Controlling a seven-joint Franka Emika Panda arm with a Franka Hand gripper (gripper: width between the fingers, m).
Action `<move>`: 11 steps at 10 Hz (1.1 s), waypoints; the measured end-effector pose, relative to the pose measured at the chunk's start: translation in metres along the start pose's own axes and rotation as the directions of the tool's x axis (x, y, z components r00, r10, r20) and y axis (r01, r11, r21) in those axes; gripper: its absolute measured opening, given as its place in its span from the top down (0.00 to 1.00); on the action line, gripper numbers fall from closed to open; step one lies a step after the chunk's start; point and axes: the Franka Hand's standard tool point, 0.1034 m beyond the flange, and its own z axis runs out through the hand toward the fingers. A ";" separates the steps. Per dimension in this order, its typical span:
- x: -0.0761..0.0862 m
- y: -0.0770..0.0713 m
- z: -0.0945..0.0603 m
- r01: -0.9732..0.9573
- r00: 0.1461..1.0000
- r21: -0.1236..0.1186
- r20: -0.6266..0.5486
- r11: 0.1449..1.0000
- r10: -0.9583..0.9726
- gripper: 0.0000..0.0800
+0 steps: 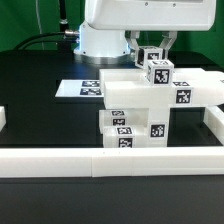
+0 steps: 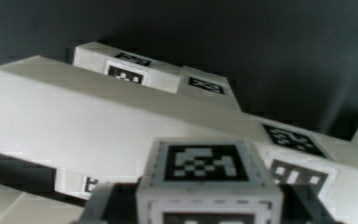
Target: Assemble chair
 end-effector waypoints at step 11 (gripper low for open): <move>0.002 0.002 0.000 -0.207 0.978 -0.004 -0.018 0.978 0.206 0.65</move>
Offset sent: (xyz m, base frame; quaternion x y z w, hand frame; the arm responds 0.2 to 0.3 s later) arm 0.0000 0.0000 0.0000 0.0000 0.0000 0.0000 1.0000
